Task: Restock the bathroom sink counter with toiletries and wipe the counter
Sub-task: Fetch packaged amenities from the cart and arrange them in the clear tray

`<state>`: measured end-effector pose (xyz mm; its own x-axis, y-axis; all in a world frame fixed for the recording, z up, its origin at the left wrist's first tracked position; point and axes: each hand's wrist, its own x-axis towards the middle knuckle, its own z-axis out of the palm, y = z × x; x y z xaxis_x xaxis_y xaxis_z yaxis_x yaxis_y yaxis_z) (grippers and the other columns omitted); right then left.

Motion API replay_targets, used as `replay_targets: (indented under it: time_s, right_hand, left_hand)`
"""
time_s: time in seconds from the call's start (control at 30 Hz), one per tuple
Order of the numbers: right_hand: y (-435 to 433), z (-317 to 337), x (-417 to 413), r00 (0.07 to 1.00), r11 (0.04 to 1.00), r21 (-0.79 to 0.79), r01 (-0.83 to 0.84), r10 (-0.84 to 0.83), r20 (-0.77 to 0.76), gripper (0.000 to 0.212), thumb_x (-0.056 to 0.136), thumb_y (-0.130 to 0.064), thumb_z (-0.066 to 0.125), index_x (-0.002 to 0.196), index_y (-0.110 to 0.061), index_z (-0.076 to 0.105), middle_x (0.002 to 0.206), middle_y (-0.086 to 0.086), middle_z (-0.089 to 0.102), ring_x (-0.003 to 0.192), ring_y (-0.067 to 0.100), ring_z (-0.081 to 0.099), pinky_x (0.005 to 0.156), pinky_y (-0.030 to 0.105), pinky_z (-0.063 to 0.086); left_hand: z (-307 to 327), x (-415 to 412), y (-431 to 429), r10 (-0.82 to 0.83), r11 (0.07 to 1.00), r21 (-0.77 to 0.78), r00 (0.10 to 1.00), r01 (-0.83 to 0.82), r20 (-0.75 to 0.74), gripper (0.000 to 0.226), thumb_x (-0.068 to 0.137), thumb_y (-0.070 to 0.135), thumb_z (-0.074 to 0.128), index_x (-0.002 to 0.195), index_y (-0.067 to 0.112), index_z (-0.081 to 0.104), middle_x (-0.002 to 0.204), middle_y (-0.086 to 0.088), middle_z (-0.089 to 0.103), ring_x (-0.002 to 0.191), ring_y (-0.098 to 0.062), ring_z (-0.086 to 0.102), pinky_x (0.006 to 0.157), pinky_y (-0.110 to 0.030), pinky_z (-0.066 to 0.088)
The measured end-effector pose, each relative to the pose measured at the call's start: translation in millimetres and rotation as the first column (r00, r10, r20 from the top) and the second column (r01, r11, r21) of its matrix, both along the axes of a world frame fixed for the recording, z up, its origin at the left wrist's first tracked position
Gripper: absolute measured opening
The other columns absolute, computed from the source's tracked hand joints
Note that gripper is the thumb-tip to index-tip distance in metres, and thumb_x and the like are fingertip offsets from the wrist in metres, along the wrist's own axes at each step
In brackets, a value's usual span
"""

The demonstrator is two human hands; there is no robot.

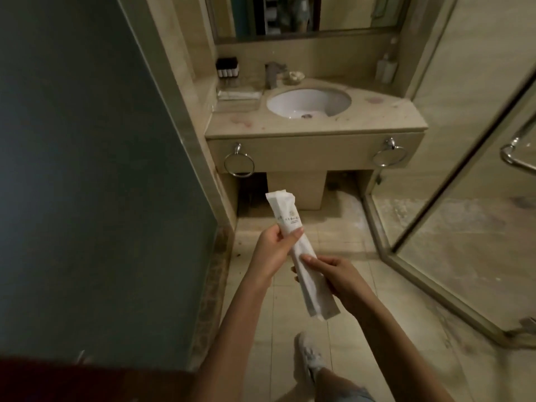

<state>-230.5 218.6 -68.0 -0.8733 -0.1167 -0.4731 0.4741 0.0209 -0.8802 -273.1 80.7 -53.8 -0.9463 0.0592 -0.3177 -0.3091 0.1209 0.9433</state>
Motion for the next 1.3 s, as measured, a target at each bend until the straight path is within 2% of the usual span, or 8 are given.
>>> replay_targets:
  time_s: [0.23, 0.37, 0.57, 0.73, 0.83, 1.03, 1.2, 1.3]
  right_hand:
    - [53, 12, -127, 0.999, 0.998, 0.059, 0.011, -0.008, -0.053, 0.032, 0.079, -0.042, 0.07, 0.089, -0.012, 0.074, 0.082, -0.001, 0.075, 0.076, 0.013, 0.07, 0.066, 0.024, 0.053]
    - [60, 10, -179, 0.998, 0.998, 0.058, -0.038, 0.041, -0.05, 0.032, 0.08, -0.04, 0.07, 0.092, -0.011, 0.072, 0.084, -0.001, 0.075, 0.083, 0.016, 0.07, 0.065, 0.024, 0.05]
    - [65, -3, -243, 0.987, 0.978, 0.164, -0.13, 0.144, -0.077, 0.027, 0.077, -0.044, 0.072, 0.086, -0.018, 0.074, 0.087, -0.001, 0.073, 0.084, 0.016, 0.066, 0.07, 0.026, 0.052]
    - [53, -13, -298, 0.991, 0.99, 0.076, -0.12, 0.123, -0.043, 0.027, 0.078, -0.04, 0.071, 0.09, -0.017, 0.075, 0.088, 0.002, 0.075, 0.089, 0.023, 0.067, 0.083, 0.037, 0.052]
    - [39, -14, -344, 1.0, 1.0, -0.013, -0.01, 0.01, -0.027, 0.032, 0.079, -0.035, 0.071, 0.092, -0.006, 0.074, 0.086, 0.011, 0.073, 0.078, 0.023, 0.066, 0.074, 0.032, 0.052]
    - [5, -12, -458, 0.993, 0.996, -0.044, 0.073, -0.077, -0.094, 0.04, 0.074, -0.046, 0.073, 0.095, -0.012, 0.074, 0.092, 0.006, 0.074, 0.089, 0.022, 0.07, 0.083, 0.036, 0.056]
    - [-30, -5, -545, 0.987, 0.99, -0.08, 0.114, -0.122, -0.109, 0.028, 0.078, -0.041, 0.071, 0.088, -0.015, 0.074, 0.091, 0.006, 0.075, 0.084, 0.018, 0.071, 0.076, 0.03, 0.056]
    - [-43, -5, -584, 0.984, 0.985, -0.128, 0.113, -0.129, -0.121, 0.033, 0.077, -0.039, 0.071, 0.092, -0.01, 0.075, 0.092, 0.008, 0.075, 0.088, 0.02, 0.071, 0.08, 0.031, 0.056]
  left_hand:
    - [8, -120, 50, -0.009, 0.996, -0.094, 1.0, 0.01, 0.007, 0.03, 0.088, 0.027, 0.065, 0.114, 0.012, 0.063, 0.109, -0.004, 0.068, 0.101, -0.017, 0.065, 0.088, -0.034, 0.055]
    - [14, -164, 57, 0.001, 0.997, -0.081, 1.0, 0.001, 0.025, 0.023, 0.092, 0.027, 0.06, 0.111, 0.014, 0.061, 0.104, 0.002, 0.067, 0.096, -0.009, 0.063, 0.075, -0.021, 0.053]
    - [15, -223, 45, 0.145, 0.984, 0.087, 0.983, -0.156, 0.115, 0.021, 0.089, 0.029, 0.064, 0.106, 0.016, 0.063, 0.098, 0.003, 0.07, 0.088, -0.009, 0.068, 0.072, -0.021, 0.057]
    - [4, -275, 38, 0.153, 0.983, 0.092, 0.985, -0.159, 0.077, 0.018, 0.091, 0.026, 0.062, 0.107, 0.019, 0.064, 0.102, 0.001, 0.071, 0.092, -0.011, 0.068, 0.073, -0.021, 0.057]
    - [-5, -311, 29, 0.074, 0.995, 0.071, 0.997, -0.076, 0.021, 0.014, 0.09, 0.028, 0.062, 0.104, 0.024, 0.064, 0.101, 0.001, 0.071, 0.093, -0.012, 0.068, 0.082, -0.027, 0.057]
    - [-19, -396, 4, -0.051, 0.989, 0.142, 0.994, 0.037, 0.1, 0.042, 0.082, 0.028, 0.072, 0.121, 0.021, 0.058, 0.108, 0.005, 0.069, 0.095, -0.007, 0.068, 0.08, -0.023, 0.056]
    - [-13, -481, -22, -0.005, 0.992, 0.127, 0.998, -0.003, 0.058, 0.012, 0.088, 0.025, 0.066, 0.099, 0.018, 0.066, 0.083, 0.005, 0.072, 0.067, -0.002, 0.069, 0.059, -0.016, 0.053]
    - [-16, -527, -36, 0.016, 0.992, 0.126, 0.999, -0.021, 0.041, 0.011, 0.091, 0.019, 0.064, 0.099, 0.013, 0.068, 0.086, -0.001, 0.074, 0.076, -0.011, 0.071, 0.063, -0.018, 0.054]
